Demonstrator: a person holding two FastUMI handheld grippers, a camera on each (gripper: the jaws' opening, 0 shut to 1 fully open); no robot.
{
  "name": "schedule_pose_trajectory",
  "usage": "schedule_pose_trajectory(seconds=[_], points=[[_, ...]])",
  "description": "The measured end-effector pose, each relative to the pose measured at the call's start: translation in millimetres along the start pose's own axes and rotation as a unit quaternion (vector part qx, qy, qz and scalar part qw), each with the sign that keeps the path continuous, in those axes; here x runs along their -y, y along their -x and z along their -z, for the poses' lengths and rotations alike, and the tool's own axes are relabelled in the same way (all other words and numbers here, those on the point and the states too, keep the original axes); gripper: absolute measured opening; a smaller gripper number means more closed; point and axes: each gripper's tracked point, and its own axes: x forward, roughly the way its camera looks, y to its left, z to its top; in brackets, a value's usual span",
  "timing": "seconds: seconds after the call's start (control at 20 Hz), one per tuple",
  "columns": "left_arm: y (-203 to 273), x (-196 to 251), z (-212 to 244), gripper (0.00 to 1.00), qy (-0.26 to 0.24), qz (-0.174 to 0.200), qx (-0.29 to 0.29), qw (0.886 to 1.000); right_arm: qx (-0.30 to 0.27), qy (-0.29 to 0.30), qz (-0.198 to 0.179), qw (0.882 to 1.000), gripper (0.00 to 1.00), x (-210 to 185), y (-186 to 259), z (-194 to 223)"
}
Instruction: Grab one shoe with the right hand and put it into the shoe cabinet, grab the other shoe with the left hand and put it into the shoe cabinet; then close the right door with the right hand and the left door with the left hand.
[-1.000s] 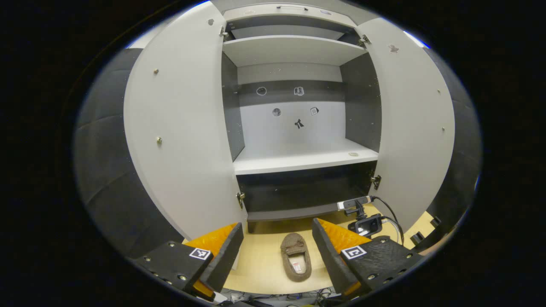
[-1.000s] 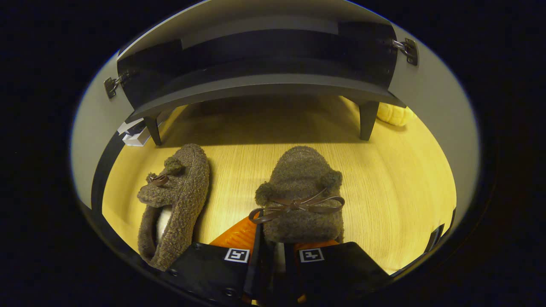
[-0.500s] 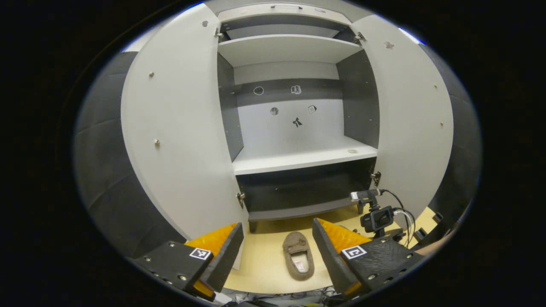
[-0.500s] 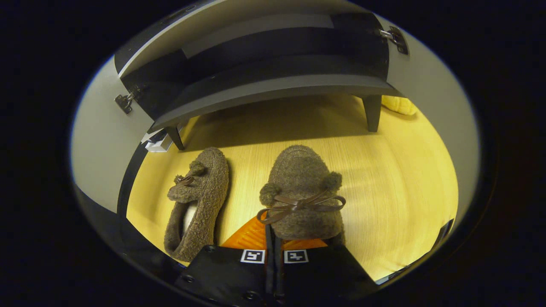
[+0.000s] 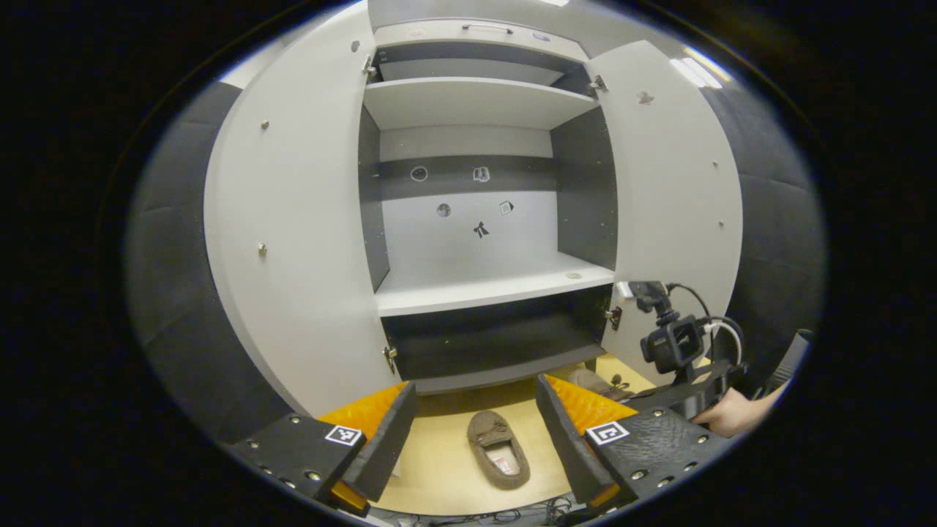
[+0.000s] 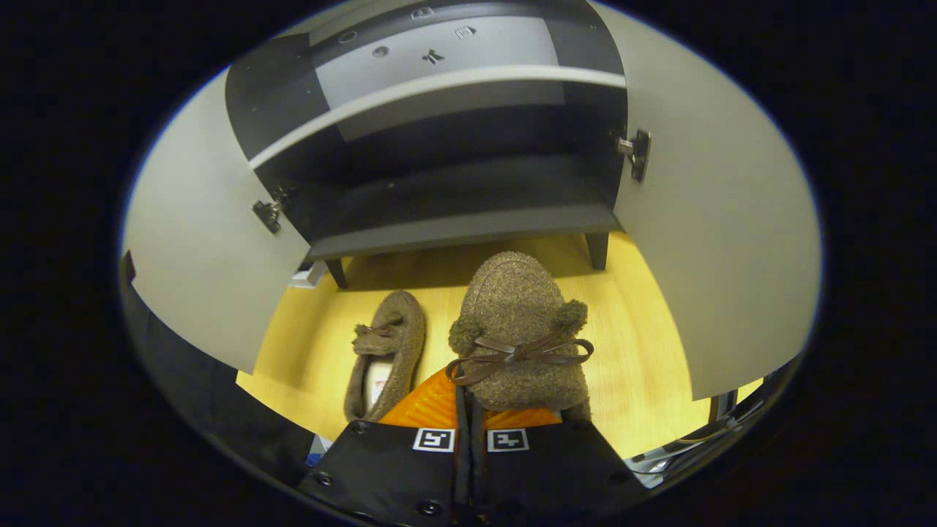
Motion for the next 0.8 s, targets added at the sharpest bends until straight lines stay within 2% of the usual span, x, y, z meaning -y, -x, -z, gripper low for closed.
schedule_pose_trajectory(seconds=[0.35, 0.4, 0.45, 0.5, 0.55, 0.6, 0.65, 0.75, 0.8], points=[[4, -4, 5, 0.94, -0.009, 0.016, 0.017, 1.0, 0.091, 0.018, -0.005, 0.996, 0.02, -28, 68, -96], [3, -5, 5, 1.0, -0.013, 0.018, 0.016, 1.0, 0.103, 0.016, -0.008, 0.995, 0.02, -31, 75, -112], [4, -4, 7, 1.0, -0.013, 0.021, 0.014, 1.0, 0.112, 0.016, -0.011, 0.994, 0.02, -32, 84, -128], [3, -3, 8, 1.0, -0.012, 0.023, 0.013, 1.0, 0.119, 0.017, -0.017, 0.993, 0.02, -35, 88, -144], [4, -3, 8, 0.94, -0.009, 0.024, 0.012, 1.0, 0.12, 0.018, -0.028, 0.992, 0.02, -39, 92, -158], [4, -2, 7, 0.94, -0.005, 0.025, 0.013, 1.0, 0.122, 0.02, -0.036, 0.992, 0.02, -41, 93, -172], [3, -1, 8, 1.0, -0.002, 0.027, 0.013, 1.0, 0.126, 0.022, -0.039, 0.991, 0.02, -41, 93, -189], [3, -3, 9, 1.0, -0.004, 0.025, 0.015, 1.0, 0.142, 0.027, -0.042, 0.989, 0.02, -41, 95, -224], [3, -4, 7, 0.94, -0.006, 0.022, 0.017, 1.0, 0.151, 0.032, -0.042, 0.987, 0.02, -40, 96, -242]])
